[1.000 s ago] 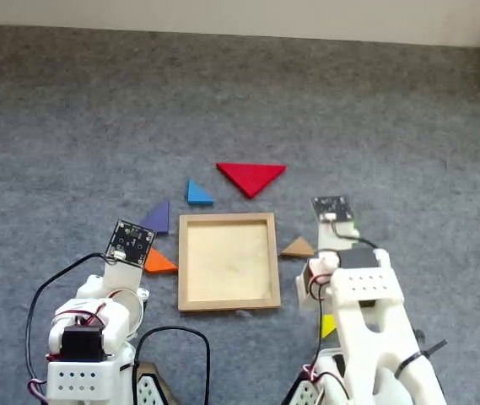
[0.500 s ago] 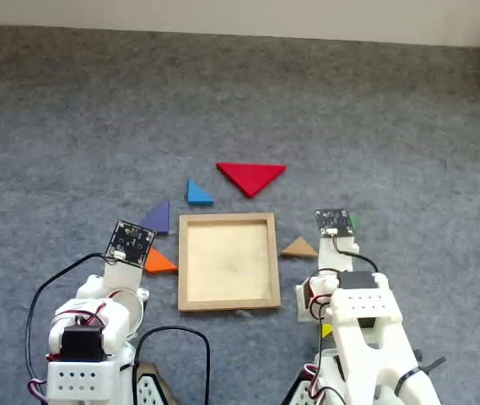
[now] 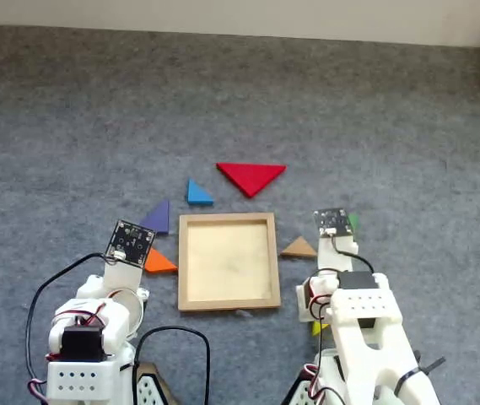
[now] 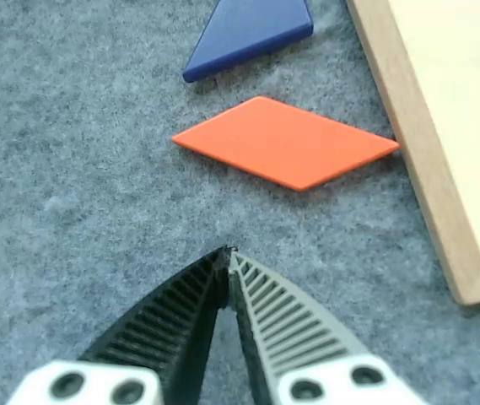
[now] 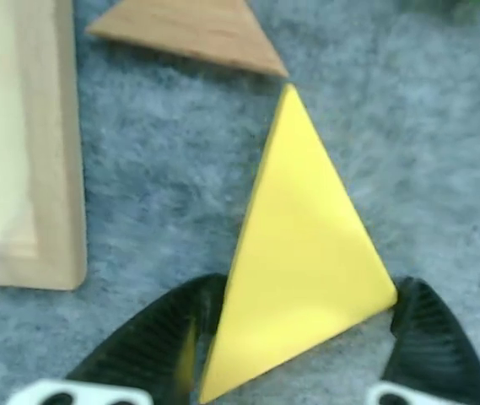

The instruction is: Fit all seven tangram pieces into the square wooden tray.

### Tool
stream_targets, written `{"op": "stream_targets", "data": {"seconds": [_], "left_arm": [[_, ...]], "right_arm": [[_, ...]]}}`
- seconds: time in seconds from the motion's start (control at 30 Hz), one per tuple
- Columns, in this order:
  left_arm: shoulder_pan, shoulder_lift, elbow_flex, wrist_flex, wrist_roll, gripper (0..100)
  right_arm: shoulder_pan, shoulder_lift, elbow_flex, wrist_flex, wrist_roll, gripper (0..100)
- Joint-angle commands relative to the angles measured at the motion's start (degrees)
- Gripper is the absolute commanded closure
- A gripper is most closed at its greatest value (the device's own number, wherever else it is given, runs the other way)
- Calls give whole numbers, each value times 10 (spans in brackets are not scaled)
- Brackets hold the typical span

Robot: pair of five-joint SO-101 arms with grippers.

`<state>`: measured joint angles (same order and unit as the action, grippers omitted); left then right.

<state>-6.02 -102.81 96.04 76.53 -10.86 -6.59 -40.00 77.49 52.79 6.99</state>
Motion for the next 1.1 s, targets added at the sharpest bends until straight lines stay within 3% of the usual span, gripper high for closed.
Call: {"op": "stream_targets", "data": {"seconds": [0.0, 0.23, 0.47, 0.87, 0.97, 1.07], "left_arm": [[10, -11, 11, 3, 4, 993], [10, -11, 11, 3, 4, 993], [10, -11, 11, 3, 4, 993], [10, -11, 11, 3, 4, 993], [10, -11, 11, 3, 4, 993], [10, -11, 11, 3, 4, 993]], "right_arm": [[9, -4, 7, -23, 27, 771], [7, -4, -7, -20, 27, 778], [7, -4, -87, 74, 73, 778], [6, -4, -174, 138, 75, 778], [-1, -1, -173, 134, 72, 762], [-15, 2, -172, 134, 71, 684]]}}
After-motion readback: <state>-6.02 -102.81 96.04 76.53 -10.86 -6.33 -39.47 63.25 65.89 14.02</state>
